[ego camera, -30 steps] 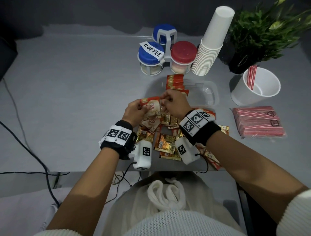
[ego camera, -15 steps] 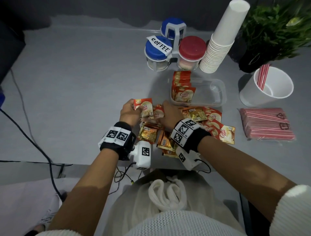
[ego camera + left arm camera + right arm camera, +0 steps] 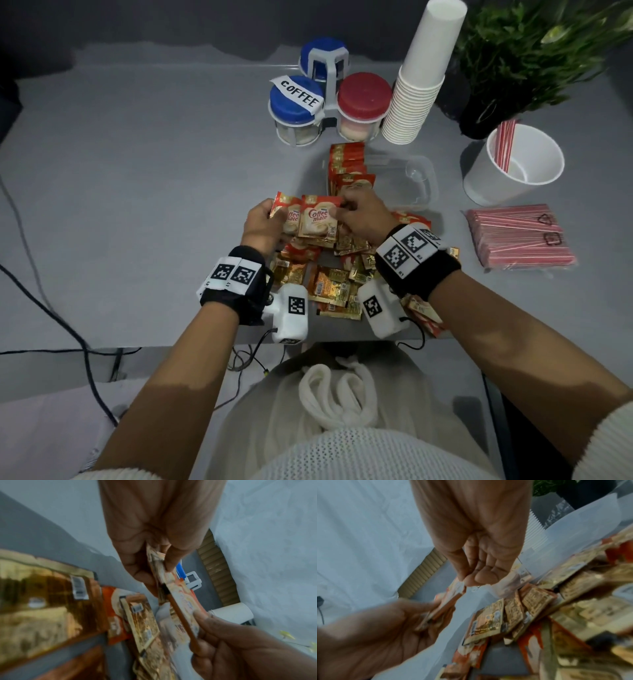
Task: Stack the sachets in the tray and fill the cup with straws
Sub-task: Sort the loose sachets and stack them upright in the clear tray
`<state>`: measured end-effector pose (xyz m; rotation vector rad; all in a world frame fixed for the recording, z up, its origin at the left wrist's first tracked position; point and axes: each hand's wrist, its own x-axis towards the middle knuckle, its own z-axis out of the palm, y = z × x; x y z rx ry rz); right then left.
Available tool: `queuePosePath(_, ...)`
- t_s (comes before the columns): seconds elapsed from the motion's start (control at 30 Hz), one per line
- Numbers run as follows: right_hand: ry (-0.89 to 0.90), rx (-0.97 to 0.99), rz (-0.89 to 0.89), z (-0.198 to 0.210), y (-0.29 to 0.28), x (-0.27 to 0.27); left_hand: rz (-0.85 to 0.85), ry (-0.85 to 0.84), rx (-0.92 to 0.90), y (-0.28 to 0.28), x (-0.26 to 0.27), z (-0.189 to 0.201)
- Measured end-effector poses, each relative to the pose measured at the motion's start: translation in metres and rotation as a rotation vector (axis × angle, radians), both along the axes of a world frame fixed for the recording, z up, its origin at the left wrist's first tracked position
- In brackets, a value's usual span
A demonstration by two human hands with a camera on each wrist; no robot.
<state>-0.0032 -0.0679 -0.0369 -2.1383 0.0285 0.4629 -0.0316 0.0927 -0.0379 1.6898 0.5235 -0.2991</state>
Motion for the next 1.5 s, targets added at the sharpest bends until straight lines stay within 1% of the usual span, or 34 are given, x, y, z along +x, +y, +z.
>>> queuePosePath(0.1,0.016,0.017,-0.061,-0.001,-0.001,-0.006,-0.074,0.004,-0.046,-0.019,0.002,0.01)
queuePosePath(0.2,0.007,0.079,-0.123,0.0,-0.003,-0.011,-0.141,-0.02,-0.049,-0.028,-0.003,0.012)
queuePosePath(0.37,-0.012,0.1,-0.129,-0.003,-0.002,-0.018,-0.177,-0.003,0.01,-0.03,-0.012,0.001)
queuePosePath(0.4,-0.031,0.068,-0.119,-0.004,-0.001,-0.02,-0.174,0.006,0.022,-0.029,-0.014,-0.001)
queuePosePath(0.47,-0.092,-0.086,-0.033,-0.007,-0.002,-0.025,-0.145,0.024,0.042,-0.024,-0.017,-0.009)
queuePosePath(0.53,-0.1,-0.251,0.159,-0.011,-0.005,-0.031,-0.091,0.04,0.042,-0.018,-0.021,-0.013)
queuePosePath(0.6,-0.07,-0.336,0.367,-0.013,-0.006,-0.04,-0.036,0.047,0.019,-0.013,-0.026,-0.019)
queuePosePath(0.7,-0.086,-0.457,0.557,-0.011,-0.003,-0.052,0.017,0.037,0.002,-0.01,-0.031,-0.022)
queuePosePath(0.8,-0.145,-0.575,0.679,-0.011,0.003,-0.06,0.046,0.04,-0.01,-0.012,-0.034,-0.022)
queuePosePath(0.87,-0.175,-0.619,0.735,-0.012,0.005,-0.063,0.051,0.034,0.009,-0.013,-0.035,-0.024)
queuePosePath(1.13,-0.32,-0.707,0.795,-0.017,0.015,-0.072,0.087,0.019,0.058,-0.01,-0.028,-0.026)
queuePosePath(1.23,-0.346,-0.667,0.751,-0.015,0.016,-0.069,0.096,0.004,0.065,-0.011,-0.023,-0.022)
queuePosePath(1.3,-0.311,-0.584,0.664,-0.011,0.015,-0.063,0.11,-0.008,0.065,-0.01,-0.019,-0.02)
queuePosePath(1.37,-0.271,-0.448,0.493,-0.006,0.01,-0.055,0.115,-0.013,0.079,-0.008,-0.016,-0.02)
queuePosePath(1.5,-0.189,-0.135,0.059,0.002,-0.004,-0.031,0.103,-0.033,0.072,-0.011,-0.004,-0.014)
